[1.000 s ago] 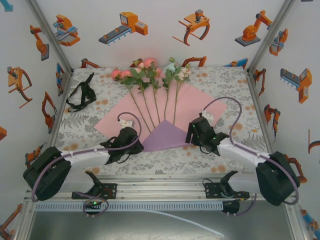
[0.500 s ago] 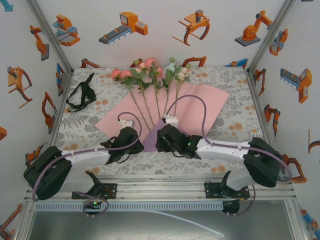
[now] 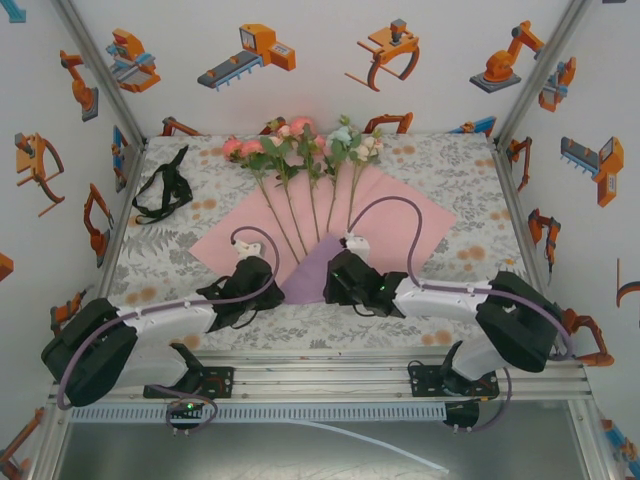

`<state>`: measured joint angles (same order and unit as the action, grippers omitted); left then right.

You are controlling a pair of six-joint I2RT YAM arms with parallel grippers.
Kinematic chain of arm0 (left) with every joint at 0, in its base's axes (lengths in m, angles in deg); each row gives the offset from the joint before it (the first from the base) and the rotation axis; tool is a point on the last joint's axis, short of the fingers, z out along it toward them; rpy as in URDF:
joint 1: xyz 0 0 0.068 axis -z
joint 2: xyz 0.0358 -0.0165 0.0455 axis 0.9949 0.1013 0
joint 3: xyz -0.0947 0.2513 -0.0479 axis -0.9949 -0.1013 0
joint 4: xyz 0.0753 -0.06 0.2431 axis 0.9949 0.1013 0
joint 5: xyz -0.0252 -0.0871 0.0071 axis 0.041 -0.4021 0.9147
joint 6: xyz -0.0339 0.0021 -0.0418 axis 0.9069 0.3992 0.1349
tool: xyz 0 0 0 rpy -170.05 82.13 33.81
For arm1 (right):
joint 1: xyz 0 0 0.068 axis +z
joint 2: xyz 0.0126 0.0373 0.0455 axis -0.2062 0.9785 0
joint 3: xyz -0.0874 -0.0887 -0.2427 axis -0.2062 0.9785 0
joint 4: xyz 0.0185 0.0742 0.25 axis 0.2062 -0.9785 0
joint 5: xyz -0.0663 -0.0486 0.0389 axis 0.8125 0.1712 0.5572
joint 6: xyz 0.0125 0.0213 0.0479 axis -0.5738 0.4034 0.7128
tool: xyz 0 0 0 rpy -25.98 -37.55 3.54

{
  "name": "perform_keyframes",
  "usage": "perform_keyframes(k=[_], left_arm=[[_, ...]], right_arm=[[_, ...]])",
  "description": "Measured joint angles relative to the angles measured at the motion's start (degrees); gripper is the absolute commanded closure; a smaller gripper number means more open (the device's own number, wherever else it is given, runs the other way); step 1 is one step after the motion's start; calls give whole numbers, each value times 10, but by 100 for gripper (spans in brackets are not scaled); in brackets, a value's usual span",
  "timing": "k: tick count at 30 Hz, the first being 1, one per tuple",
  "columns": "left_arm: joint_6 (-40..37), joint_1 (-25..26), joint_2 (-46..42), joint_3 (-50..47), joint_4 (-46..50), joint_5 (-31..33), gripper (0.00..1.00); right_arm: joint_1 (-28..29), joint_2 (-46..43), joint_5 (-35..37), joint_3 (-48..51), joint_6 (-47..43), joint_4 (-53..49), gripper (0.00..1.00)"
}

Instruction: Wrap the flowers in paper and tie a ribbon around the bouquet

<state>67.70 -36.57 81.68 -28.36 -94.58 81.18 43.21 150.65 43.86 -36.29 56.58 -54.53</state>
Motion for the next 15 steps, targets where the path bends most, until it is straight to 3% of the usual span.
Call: perform_keyframes(k=[9, 15], left_arm=[[4, 0, 0, -1, 0, 0, 86], [7, 0, -6, 0, 1, 0, 66]], right_arm=[[-81, -74, 18, 70, -4, -28, 49], [-125, -144, 36, 106, -6, -78, 47]])
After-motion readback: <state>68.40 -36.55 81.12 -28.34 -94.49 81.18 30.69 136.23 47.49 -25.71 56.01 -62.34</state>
